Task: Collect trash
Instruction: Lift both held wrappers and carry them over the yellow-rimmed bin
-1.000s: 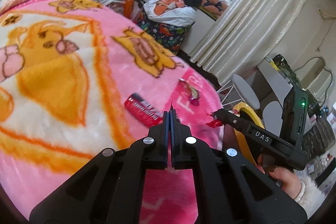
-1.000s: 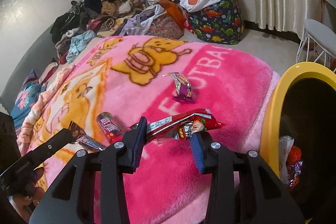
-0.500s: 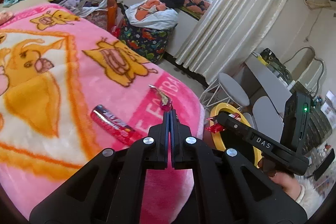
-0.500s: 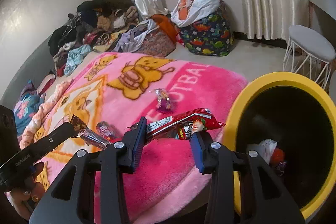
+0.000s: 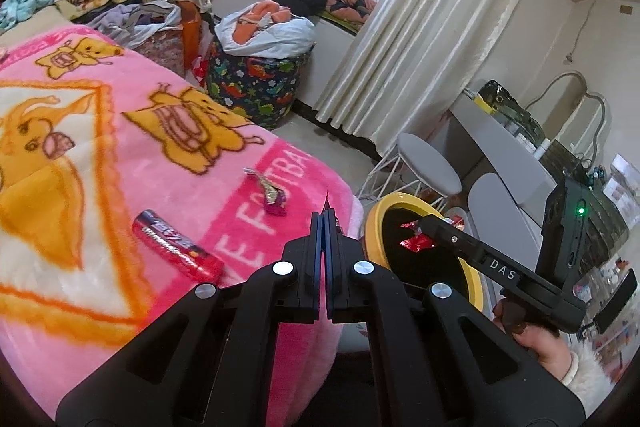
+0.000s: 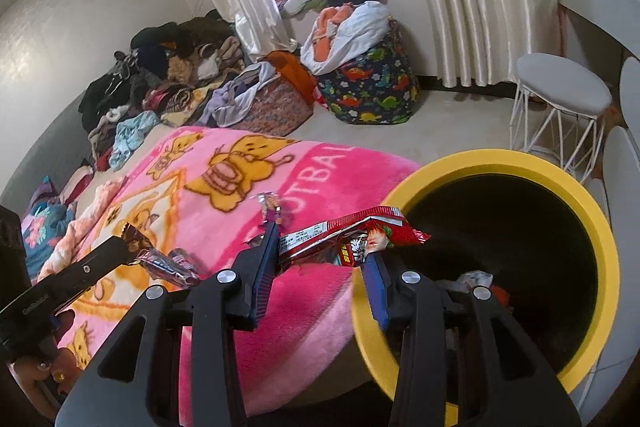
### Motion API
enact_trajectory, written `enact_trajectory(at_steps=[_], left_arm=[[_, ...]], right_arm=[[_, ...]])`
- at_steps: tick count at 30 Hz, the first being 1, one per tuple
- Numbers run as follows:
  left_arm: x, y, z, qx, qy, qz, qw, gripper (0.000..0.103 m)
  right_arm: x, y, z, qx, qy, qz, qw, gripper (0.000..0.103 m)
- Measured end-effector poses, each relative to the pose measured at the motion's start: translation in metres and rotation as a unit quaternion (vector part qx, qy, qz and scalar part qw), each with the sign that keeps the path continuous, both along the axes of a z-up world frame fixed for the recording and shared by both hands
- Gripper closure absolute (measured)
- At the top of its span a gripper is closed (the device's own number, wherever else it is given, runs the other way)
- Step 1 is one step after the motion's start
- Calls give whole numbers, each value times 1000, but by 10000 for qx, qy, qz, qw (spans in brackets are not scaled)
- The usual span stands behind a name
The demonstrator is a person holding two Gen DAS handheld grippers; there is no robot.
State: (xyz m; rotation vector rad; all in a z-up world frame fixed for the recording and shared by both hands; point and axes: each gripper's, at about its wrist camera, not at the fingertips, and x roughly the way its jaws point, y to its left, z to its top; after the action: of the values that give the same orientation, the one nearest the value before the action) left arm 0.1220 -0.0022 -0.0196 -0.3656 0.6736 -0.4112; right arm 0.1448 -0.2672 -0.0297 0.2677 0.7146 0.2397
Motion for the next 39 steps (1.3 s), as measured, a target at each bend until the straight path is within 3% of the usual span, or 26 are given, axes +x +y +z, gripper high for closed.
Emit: enact_trajectory(at_steps=[23,39], left_arm=[[6,-82,-1,287,-23,-711,9971,103],[26,-153,-20,540,132,-1361,9891,103]], right_arm=[[-18,-75,-14,157,110,-741,9971,64],[-26,-121,-27,275,252,-1190,9922,60]])
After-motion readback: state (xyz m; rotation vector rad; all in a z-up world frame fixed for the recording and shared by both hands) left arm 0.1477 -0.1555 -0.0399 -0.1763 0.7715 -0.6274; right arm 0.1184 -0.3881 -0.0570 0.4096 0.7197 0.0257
